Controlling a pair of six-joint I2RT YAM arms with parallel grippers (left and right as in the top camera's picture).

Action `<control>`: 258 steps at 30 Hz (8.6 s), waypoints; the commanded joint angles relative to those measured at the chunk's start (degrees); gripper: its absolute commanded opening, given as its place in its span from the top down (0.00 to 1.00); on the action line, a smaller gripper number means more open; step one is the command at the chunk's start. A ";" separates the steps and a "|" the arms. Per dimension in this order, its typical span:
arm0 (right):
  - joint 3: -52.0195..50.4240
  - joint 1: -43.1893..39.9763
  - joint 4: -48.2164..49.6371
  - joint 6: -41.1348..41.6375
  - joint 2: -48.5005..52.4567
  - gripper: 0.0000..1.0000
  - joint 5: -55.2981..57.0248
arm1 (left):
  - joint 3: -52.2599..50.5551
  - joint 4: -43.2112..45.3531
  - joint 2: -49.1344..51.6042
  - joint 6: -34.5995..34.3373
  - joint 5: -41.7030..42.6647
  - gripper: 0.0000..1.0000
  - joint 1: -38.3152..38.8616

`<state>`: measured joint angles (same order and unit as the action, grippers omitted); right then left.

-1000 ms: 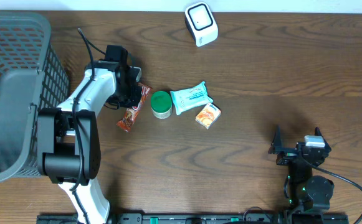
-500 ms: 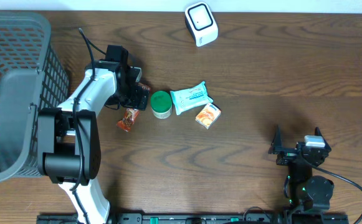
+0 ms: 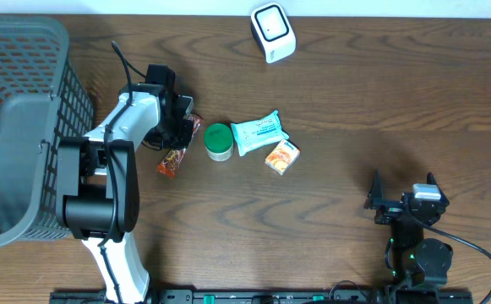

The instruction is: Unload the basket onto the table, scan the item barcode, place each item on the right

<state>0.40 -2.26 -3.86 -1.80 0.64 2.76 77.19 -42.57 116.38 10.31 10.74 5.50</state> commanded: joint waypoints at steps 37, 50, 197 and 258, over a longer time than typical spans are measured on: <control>-0.09 0.33 -0.22 -0.44 -0.28 0.01 0.13 | 3.41 11.56 -13.77 -9.20 11.74 0.93 30.25; -0.09 0.33 -0.22 -0.42 -0.28 0.01 0.13 | 3.41 21.97 1.09 -24.79 29.27 0.92 32.04; 65.40 51.39 -43.93 12.24 90.73 0.99 6.56 | 3.30 -5.01 -60.65 -31.19 -38.66 0.02 15.78; 65.33 43.67 -32.81 21.09 96.94 0.01 5.62 | 2.82 -12.46 -62.16 -31.17 -38.66 0.02 15.78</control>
<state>65.19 39.35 -39.22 15.81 97.34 -1.13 80.29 -54.83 53.95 -20.78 -27.22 21.52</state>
